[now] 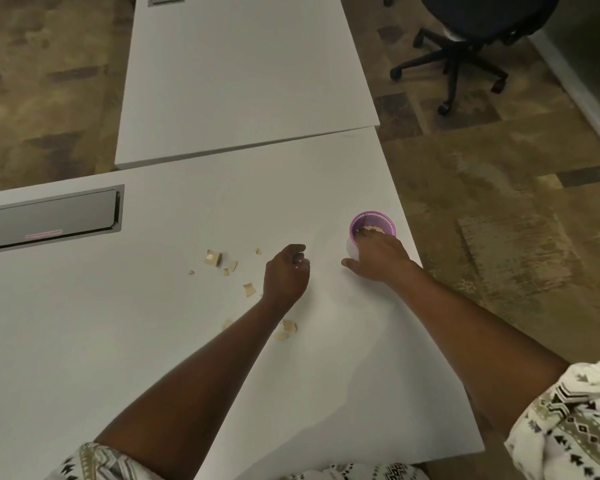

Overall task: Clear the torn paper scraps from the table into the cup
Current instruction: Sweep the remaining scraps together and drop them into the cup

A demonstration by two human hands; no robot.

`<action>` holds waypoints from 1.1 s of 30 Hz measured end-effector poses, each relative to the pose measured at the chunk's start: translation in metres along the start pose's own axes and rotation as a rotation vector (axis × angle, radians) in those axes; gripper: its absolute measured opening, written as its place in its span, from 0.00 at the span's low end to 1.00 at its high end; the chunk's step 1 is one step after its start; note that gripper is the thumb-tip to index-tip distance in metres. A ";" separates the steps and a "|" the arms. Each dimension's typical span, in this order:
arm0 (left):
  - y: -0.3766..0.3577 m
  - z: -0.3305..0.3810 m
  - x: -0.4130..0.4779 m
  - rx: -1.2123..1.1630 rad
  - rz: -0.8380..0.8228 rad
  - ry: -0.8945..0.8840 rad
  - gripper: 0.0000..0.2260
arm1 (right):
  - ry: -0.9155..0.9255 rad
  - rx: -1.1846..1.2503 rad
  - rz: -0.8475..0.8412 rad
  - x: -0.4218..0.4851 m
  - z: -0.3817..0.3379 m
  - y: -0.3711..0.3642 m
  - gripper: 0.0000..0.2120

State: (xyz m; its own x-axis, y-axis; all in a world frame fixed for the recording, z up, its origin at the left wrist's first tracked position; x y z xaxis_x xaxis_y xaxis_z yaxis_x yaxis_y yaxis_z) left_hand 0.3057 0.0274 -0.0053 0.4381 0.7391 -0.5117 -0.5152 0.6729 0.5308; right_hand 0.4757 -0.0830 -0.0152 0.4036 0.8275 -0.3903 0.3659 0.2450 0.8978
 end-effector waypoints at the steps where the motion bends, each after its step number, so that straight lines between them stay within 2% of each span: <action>1: 0.003 -0.005 0.000 0.006 0.007 0.001 0.16 | -0.008 0.010 0.000 0.001 0.000 0.001 0.33; 4: 0.011 -0.018 0.001 0.029 0.015 -0.003 0.15 | -0.034 0.044 0.045 0.001 0.002 0.004 0.28; 10: 0.034 -0.047 0.001 0.049 0.029 -0.016 0.14 | -0.041 0.020 0.277 -0.007 -0.003 0.023 0.18; 16: 0.058 -0.074 0.001 0.128 0.064 -0.086 0.12 | 0.075 0.101 0.486 -0.028 -0.048 0.034 0.18; 18: 0.066 -0.086 -0.003 0.183 0.096 -0.132 0.10 | 0.136 0.177 0.446 -0.037 -0.075 0.021 0.16; 23: 0.079 -0.120 -0.021 0.389 0.119 -0.241 0.03 | 0.257 0.227 0.167 -0.059 -0.137 -0.042 0.11; 26: 0.080 -0.141 -0.035 0.590 0.125 -0.310 0.05 | 0.325 0.157 0.052 -0.068 -0.161 -0.078 0.12; 29: 0.075 -0.169 -0.046 0.724 0.046 -0.324 0.08 | 0.362 0.075 -0.054 -0.072 -0.173 -0.104 0.12; 33: 0.070 -0.194 -0.050 0.775 -0.026 -0.322 0.09 | 0.374 0.021 -0.088 -0.062 -0.184 -0.112 0.08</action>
State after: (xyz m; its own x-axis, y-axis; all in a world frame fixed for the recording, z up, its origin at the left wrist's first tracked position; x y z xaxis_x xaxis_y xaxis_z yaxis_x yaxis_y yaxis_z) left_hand 0.1048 0.0314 -0.0732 0.6920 0.6170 -0.3748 0.0981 0.4339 0.8956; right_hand 0.2557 -0.0686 -0.0541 0.0374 0.9319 -0.3607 0.4044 0.3159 0.8583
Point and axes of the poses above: each hand's wrist, its own x-axis towards the middle knuckle, its own y-axis out of the back of the hand, z = x × y, the point moved 6 cm from there along x, towards the middle knuckle, and after that the axes turned 7 degrees about y, right-handed, at the moved point
